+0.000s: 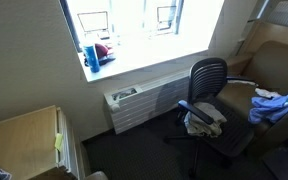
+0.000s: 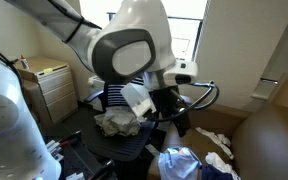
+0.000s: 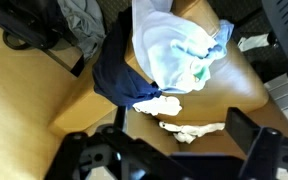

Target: Remove the light blue shirt from the armrest of the sofa

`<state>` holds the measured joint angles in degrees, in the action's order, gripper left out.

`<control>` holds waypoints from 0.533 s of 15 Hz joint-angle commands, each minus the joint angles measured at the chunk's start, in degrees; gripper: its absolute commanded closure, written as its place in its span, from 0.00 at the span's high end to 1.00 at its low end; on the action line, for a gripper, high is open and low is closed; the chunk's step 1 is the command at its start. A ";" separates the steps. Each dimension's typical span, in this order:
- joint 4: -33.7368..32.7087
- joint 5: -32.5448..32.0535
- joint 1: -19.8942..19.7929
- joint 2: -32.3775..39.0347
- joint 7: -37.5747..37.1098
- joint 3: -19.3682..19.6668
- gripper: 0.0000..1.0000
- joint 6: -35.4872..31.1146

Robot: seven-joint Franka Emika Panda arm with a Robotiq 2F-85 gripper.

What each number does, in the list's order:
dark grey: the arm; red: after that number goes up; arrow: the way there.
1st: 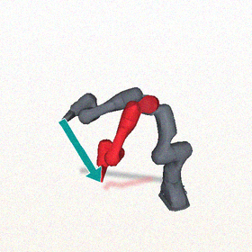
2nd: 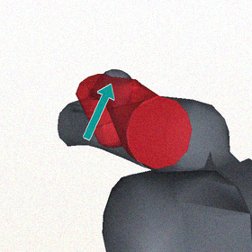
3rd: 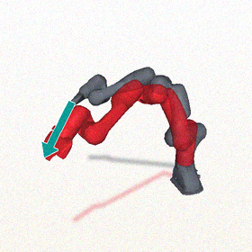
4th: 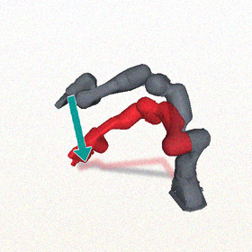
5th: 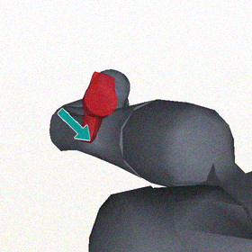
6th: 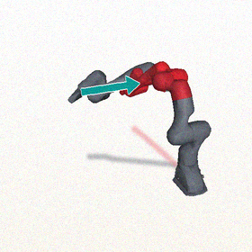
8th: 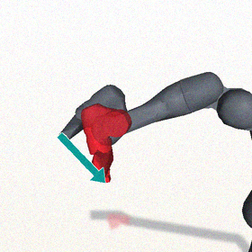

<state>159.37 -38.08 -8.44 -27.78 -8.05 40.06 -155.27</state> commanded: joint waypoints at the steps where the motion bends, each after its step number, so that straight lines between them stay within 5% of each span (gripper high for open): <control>1: 0.07 -2.89 1.09 13.67 -13.75 -1.92 1.00 -3.43; 2: 0.30 -1.79 0.38 6.02 -7.97 -0.74 1.00 -1.33; 6: 0.02 -2.01 1.80 13.70 -13.25 -1.64 1.00 -2.68; 7: -0.53 1.73 -4.19 17.93 -11.19 -8.93 1.00 -3.58; 8: -1.26 2.99 -4.05 23.41 -11.28 -9.69 1.00 -5.45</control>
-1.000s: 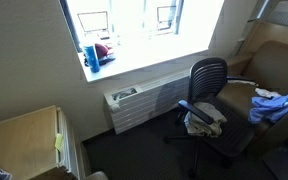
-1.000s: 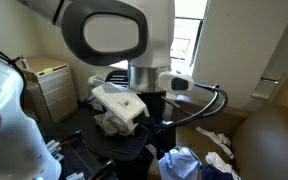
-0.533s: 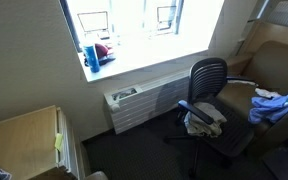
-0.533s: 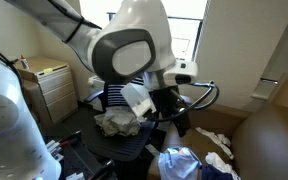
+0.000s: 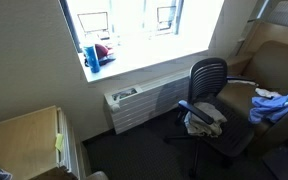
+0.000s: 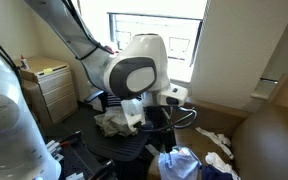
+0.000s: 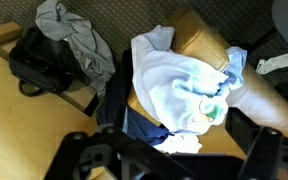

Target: Remove the light blue shirt from the armrest of the sofa

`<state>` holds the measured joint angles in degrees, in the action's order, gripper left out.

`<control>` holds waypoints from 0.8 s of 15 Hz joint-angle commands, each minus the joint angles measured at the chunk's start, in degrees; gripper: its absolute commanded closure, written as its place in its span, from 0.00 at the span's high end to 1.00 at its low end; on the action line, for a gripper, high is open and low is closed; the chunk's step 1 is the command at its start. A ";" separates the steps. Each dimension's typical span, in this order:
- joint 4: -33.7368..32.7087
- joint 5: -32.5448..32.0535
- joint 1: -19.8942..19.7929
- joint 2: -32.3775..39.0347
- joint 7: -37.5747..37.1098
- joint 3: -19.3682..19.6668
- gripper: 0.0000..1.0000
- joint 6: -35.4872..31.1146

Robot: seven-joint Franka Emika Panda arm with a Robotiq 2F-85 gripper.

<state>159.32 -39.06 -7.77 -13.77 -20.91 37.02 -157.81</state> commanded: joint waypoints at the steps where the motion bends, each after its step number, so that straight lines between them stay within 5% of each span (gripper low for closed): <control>1: -1.57 4.02 -6.35 12.50 1.33 -8.90 1.00 -3.67; 2: -1.45 5.22 -0.09 14.83 3.11 -3.66 1.00 -2.83; 3: -1.28 9.27 0.57 17.88 6.54 -4.38 1.00 -4.13; 4: -2.03 13.64 -3.70 21.34 9.30 -10.45 1.00 -5.34; 6: -5.83 18.87 -3.66 28.53 9.93 -13.27 1.00 -6.66; 9: -16.84 17.54 1.38 39.40 1.26 -10.15 1.00 -0.64; 10: -17.38 24.77 -4.93 35.77 14.87 -17.30 1.00 5.80; 11: -12.41 19.92 -0.05 34.63 6.57 -11.54 1.00 -1.42; 12: -15.08 22.85 -1.43 36.14 10.29 -13.84 1.00 1.72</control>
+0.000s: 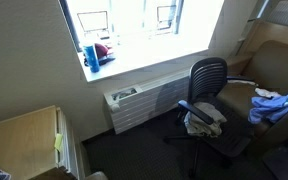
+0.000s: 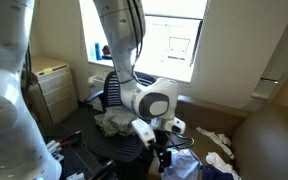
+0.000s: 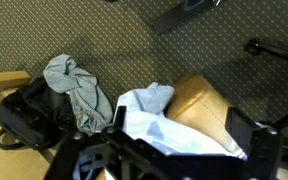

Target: Remove the light blue shirt from the armrest of the sofa

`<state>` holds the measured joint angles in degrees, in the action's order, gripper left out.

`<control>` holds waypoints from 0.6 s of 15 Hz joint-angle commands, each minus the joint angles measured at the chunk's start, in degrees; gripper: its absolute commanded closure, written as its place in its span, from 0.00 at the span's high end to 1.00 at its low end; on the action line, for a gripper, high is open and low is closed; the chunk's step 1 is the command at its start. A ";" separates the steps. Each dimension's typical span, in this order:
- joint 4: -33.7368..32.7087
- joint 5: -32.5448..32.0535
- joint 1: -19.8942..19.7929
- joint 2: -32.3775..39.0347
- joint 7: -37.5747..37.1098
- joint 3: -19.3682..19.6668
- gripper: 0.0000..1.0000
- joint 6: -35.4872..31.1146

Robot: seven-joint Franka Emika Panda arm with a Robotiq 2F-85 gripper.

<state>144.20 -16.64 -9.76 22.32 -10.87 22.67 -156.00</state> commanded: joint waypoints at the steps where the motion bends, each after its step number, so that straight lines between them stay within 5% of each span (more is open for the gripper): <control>1: -1.65 1.68 -0.27 0.68 2.06 -0.84 1.00 1.67; 3: -1.83 1.46 -1.49 -0.30 4.11 -0.87 1.00 -2.53; 6: -7.24 6.46 -5.59 7.29 6.67 -4.09 1.00 -13.28; 9: -15.84 11.55 -7.16 17.49 5.85 -5.07 1.00 -14.74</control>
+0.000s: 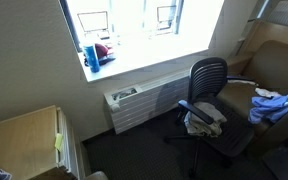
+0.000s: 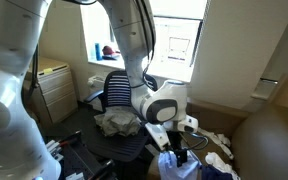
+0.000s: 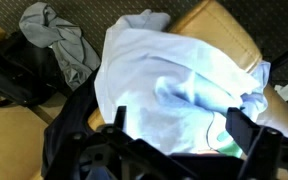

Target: Remove the light blue shirt from the armrest of the sofa

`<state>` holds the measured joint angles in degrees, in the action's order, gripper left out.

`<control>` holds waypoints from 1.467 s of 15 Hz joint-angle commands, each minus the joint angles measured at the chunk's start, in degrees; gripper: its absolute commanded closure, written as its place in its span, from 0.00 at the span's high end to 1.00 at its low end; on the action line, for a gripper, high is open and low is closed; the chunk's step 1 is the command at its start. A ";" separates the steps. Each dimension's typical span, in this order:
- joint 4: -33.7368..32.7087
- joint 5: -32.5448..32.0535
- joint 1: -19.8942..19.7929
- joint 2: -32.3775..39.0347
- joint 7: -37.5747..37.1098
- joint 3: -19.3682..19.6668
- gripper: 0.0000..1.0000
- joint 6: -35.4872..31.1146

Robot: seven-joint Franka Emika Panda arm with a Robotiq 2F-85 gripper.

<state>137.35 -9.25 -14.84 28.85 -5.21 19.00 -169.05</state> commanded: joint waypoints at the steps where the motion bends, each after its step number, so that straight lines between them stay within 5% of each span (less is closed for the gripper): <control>1: -2.15 3.11 0.04 2.86 1.34 0.11 1.00 -0.41; 5: -4.27 4.34 -0.79 5.60 1.57 -1.10 1.00 -0.30; 6: -5.01 4.77 0.43 6.63 -0.04 -0.26 0.75 -0.36; 9: -5.94 6.28 1.70 9.53 -1.90 0.46 0.61 -0.21; 17: -7.45 9.08 6.30 11.71 -6.33 1.69 0.04 -0.16; 22: -8.63 11.73 8.75 1.10 -8.88 2.13 0.02 -3.19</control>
<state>128.89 0.27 -7.12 36.88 -13.76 20.43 -171.87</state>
